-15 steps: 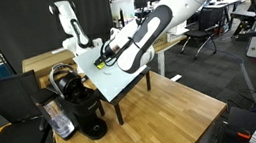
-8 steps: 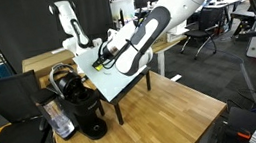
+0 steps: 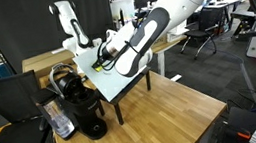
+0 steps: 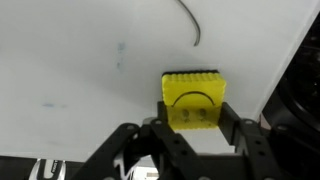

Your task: Erase the drawing on the board

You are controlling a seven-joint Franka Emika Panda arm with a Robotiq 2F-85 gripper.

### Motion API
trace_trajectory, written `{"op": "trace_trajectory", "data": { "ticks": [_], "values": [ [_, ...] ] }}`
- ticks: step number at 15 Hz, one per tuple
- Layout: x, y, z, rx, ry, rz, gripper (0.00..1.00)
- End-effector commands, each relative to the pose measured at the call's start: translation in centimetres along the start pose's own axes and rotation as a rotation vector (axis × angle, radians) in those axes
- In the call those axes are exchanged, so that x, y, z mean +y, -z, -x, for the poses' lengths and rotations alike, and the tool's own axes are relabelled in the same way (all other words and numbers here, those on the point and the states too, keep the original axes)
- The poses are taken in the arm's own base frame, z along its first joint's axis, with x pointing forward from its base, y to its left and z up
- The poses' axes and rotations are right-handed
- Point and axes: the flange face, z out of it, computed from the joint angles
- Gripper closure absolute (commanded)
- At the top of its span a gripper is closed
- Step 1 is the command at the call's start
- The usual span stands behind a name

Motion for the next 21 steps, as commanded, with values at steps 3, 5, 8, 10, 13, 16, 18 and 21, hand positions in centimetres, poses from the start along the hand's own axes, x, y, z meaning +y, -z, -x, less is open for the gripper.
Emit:
{"op": "trace_trajectory", "data": {
  "ticks": [3,5,8,10,13,16,18,21],
  "values": [
    [-0.5,0.2,0.7,-0.023,0.046,0.005,0.73],
    [-0.5,0.4,1.0,-0.029,0.061,0.007,0.73],
    [-0.5,0.7,1.5,-0.040,0.084,0.007,0.73],
    [-0.5,0.7,1.9,-0.048,0.098,0.006,0.73],
    [-0.5,1.0,2.6,-0.062,0.115,0.004,0.73],
    [-0.5,1.3,3.3,-0.077,0.126,0.002,0.73],
    [-0.5,1.5,3.9,-0.088,0.134,0.000,0.73],
    [-0.2,1.8,4.5,-0.100,0.148,-0.003,0.73]
  ]
}}
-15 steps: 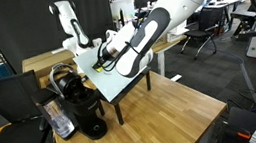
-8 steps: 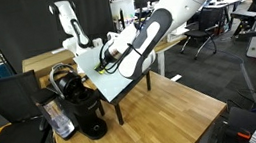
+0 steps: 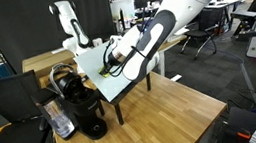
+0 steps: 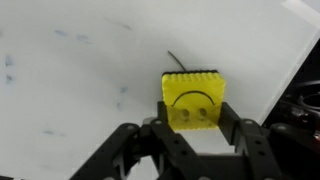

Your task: Erase the drawing on the board

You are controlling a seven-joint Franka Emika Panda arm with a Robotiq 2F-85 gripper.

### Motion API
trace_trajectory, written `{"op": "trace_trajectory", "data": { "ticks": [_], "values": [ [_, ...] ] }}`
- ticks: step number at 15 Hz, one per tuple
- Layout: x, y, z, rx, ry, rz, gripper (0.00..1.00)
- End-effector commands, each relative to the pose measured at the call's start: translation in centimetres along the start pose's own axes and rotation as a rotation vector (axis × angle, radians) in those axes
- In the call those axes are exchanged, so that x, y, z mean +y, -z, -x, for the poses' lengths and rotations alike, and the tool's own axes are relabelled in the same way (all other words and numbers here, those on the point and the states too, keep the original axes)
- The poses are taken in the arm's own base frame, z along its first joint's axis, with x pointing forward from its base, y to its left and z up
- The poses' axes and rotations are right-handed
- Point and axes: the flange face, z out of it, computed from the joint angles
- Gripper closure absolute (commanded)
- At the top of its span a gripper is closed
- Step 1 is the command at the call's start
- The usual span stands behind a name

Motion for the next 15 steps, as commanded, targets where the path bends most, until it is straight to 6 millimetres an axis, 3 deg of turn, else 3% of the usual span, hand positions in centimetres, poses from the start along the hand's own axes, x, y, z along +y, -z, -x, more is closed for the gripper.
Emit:
{"op": "trace_trajectory", "data": {
  "ticks": [1,15],
  "values": [
    [0.2,0.7,1.2,-0.024,0.035,0.001,0.73],
    [3.6,1.7,4.8,-0.073,0.070,0.025,0.73]
  ]
}}
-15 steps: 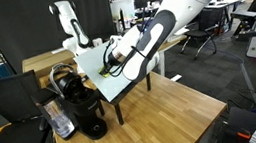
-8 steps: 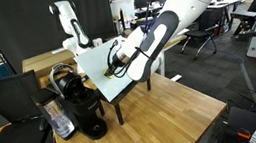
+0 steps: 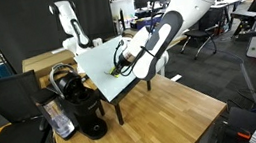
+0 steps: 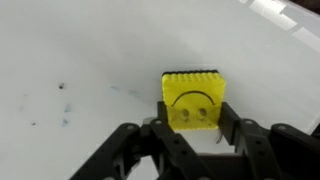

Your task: Erase the drawing on the board

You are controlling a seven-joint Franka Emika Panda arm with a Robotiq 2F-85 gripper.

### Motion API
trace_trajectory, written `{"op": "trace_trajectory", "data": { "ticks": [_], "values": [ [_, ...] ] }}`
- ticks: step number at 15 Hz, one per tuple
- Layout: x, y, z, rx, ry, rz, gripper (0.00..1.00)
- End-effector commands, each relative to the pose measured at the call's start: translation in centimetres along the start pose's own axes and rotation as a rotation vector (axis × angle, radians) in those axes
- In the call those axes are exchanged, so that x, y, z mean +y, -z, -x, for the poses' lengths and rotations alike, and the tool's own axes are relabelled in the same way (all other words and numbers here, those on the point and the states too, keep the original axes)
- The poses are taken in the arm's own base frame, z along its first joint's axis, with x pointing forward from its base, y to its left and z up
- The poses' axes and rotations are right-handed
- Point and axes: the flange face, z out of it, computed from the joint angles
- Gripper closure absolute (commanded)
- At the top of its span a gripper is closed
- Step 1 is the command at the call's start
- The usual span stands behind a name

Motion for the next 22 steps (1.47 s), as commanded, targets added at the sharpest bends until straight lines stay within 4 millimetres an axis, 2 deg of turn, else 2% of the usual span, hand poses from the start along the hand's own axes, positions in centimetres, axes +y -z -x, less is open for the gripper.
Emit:
{"op": "trace_trajectory", "data": {
  "ticks": [1,7,10,18,22],
  "values": [
    [0.8,0.8,1.0,-0.010,0.038,0.001,0.73],
    [2.6,1.1,2.8,-0.030,0.057,0.014,0.73],
    [2.8,1.4,3.2,-0.028,0.061,0.007,0.73],
    [0.2,2.4,3.6,-0.011,0.055,-0.072,0.73],
    [-0.9,4.2,3.3,-0.006,-0.059,-0.092,0.73]
  ]
}}
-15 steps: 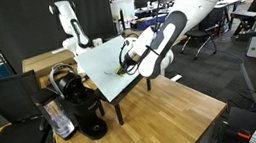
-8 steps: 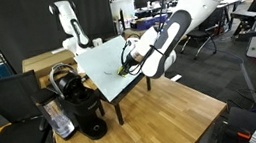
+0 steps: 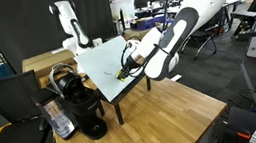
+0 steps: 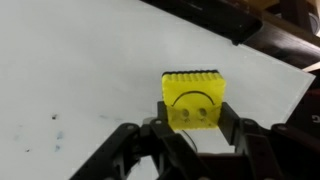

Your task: Erase the drawing on the board

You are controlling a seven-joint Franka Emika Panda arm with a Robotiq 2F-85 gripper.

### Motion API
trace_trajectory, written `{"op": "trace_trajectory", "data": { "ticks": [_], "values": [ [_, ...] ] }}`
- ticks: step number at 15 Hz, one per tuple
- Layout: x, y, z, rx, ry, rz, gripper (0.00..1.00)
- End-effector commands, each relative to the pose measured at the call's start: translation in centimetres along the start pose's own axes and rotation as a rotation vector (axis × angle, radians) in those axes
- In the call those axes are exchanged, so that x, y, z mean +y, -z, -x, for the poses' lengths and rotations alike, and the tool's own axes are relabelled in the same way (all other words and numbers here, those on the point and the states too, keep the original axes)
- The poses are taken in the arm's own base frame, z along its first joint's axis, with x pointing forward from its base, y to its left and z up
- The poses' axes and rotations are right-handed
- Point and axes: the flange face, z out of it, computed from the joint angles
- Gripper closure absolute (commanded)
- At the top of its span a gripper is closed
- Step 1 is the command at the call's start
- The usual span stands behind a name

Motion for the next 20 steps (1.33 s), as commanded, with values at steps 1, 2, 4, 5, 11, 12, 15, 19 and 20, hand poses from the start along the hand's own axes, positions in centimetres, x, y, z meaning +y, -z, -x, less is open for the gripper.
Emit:
{"op": "trace_trajectory", "data": {
  "ticks": [1,2,4,5,11,12,15,19,20],
  "values": [
    [-1.2,2.5,-0.4,0.008,-0.104,-0.011,0.73],
    [-1.6,3.0,-0.6,0.011,-0.145,-0.014,0.73],
    [-2.4,4.1,-1.3,0.016,-0.222,-0.014,0.73],
    [-2.9,4.7,-1.6,0.016,-0.270,-0.010,0.73],
    [-5.0,7.7,-1.4,-0.012,-0.459,0.037,0.73],
    [-5.4,8.0,-0.7,-0.027,-0.480,0.046,0.73],
    [-6.5,8.7,2.1,-0.113,-0.528,0.069,0.73],
    [-7.1,9.4,3.9,-0.200,-0.577,0.093,0.73],
    [-6.9,9.5,4.2,-0.225,-0.588,0.100,0.73]
  ]
}}
